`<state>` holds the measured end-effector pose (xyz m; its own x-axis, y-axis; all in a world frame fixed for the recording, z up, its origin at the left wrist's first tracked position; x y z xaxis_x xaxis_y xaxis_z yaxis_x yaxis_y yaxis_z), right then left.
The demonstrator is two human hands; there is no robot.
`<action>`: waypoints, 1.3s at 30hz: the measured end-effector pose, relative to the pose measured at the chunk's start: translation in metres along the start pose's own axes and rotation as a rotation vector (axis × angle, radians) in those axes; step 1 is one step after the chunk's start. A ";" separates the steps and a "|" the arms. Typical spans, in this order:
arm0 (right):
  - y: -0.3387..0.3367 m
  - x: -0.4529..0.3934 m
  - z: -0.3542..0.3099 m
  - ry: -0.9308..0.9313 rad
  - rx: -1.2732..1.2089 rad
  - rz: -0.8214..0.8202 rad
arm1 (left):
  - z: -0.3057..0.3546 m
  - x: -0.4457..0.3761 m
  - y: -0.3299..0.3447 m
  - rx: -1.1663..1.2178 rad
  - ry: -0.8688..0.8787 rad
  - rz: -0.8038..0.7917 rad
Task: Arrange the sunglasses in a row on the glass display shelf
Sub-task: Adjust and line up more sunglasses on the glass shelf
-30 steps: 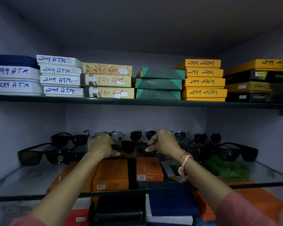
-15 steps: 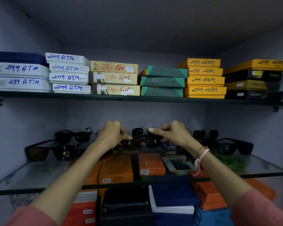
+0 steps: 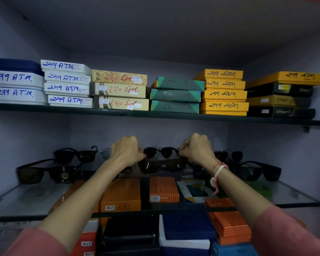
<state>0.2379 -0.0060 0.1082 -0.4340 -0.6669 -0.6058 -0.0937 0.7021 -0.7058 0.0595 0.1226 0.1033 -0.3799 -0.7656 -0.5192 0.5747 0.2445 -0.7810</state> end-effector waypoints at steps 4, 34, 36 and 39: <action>0.010 0.001 0.003 0.011 0.040 0.005 | -0.015 -0.003 0.011 0.062 -0.151 -0.084; 0.049 -0.006 -0.101 -0.254 -0.151 -0.072 | -0.099 0.010 -0.017 0.139 -0.134 -0.224; 0.061 -0.006 -0.113 -0.263 -0.236 -0.137 | -0.093 0.014 -0.027 0.144 -0.069 -0.177; 0.081 -0.003 -0.124 -0.236 -0.301 -0.298 | -0.085 0.021 -0.043 0.125 -0.015 -0.078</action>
<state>0.1208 0.0839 0.0979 -0.1366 -0.8639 -0.4848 -0.4534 0.4897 -0.7448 -0.0349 0.1470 0.0965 -0.4166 -0.7883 -0.4528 0.6297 0.1090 -0.7691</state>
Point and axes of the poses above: each hand's wrist, its own x-axis away from the middle knuckle, its own y-axis out of the palm, z = x × y, the point moved 10 cm from there along -x, towards the middle knuckle, and after that the axes turned 9 degrees about -y, right-handed, at the moved point
